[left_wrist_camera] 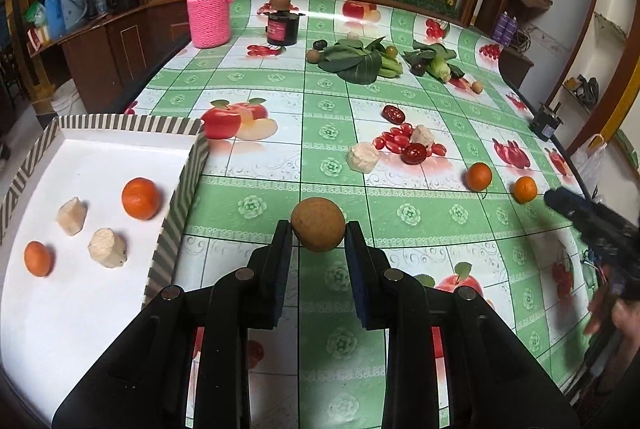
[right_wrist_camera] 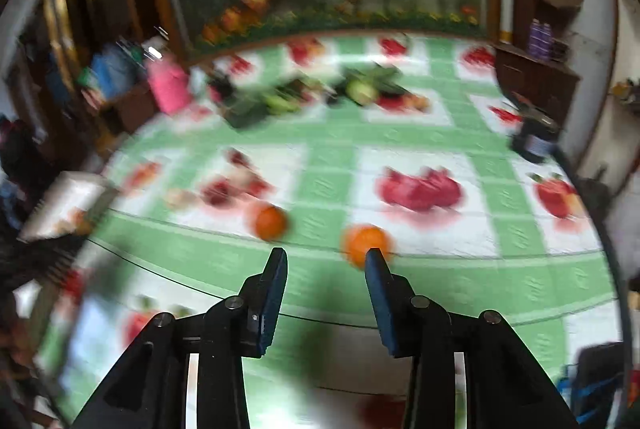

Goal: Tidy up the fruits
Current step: 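Grasp a tan round fruit with the left gripper while the right gripper grasps an orange, then carry the tan fruit and the orange over the white tray with both grippers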

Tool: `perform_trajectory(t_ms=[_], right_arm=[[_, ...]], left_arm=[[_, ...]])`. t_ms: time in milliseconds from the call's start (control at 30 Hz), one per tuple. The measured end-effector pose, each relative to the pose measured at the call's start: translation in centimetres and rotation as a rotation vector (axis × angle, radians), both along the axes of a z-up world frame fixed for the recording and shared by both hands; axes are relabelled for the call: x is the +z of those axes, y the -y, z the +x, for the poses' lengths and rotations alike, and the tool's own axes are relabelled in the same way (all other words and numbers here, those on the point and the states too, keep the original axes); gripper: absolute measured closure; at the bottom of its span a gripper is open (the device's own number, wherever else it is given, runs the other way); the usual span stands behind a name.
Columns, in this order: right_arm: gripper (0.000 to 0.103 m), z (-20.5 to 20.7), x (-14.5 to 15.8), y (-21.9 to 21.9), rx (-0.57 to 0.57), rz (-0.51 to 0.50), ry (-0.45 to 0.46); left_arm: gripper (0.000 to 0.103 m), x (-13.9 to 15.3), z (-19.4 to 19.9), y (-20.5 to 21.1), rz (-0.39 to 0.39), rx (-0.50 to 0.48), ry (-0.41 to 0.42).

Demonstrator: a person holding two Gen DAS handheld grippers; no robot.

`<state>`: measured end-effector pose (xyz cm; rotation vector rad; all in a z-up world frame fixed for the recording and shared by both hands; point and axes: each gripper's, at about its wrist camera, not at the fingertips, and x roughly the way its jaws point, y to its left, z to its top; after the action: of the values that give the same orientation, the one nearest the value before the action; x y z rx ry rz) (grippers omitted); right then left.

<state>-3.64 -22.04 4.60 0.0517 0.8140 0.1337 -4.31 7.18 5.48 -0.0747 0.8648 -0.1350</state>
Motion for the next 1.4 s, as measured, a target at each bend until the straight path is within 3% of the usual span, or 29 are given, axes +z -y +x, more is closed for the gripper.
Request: perform_trajectory(t_ms=[167,367,467,700,800,1000,1200,1400], right_arm=[[0.064,1.3,-1.3,1.6,-0.022,0.041,-0.025],[0.064,4.9,-2.8,0.9,0.014,0.001,-0.079],[0.069,5.7,-3.8,1.5,0.026,0.077,-0.112],[0.07,3.3,-0.9,-0.1,0.056,0.145,-0.031],[0.07,2.4,1.4,-3.0,0.149,0.218,0.005],[0.07,1.3,3.3,-11.5,0.364,0.272,0.01],[0.07,0.6,3.6,-20.5,0.548,0.263,-0.005],[0.07,-0.2,2.8,-27.3,0.662,0.243,-0.027]], left_arm=[[0.077,-0.1,-0.2,0.3,-0.004,-0.007,-0.005],[0.077,0.0,-0.3,0.7,0.001,-0.015,-0.009],[0.077,0.1,-0.4,0.6,0.005,-0.02,-0.004],[0.077,1.3,-1.0,-1.1,0.001,-0.007,0.009],[0.077,2.5,-2.0,-2.6,0.019,0.006,0.033],[0.077,3.6,-3.5,-7.8,0.052,0.094,0.038],[0.077,2.8,-5.0,-13.0,0.075,0.196,0.01],[0.077,1.2,-6.3,-16.5,0.09,0.26,-0.028]])
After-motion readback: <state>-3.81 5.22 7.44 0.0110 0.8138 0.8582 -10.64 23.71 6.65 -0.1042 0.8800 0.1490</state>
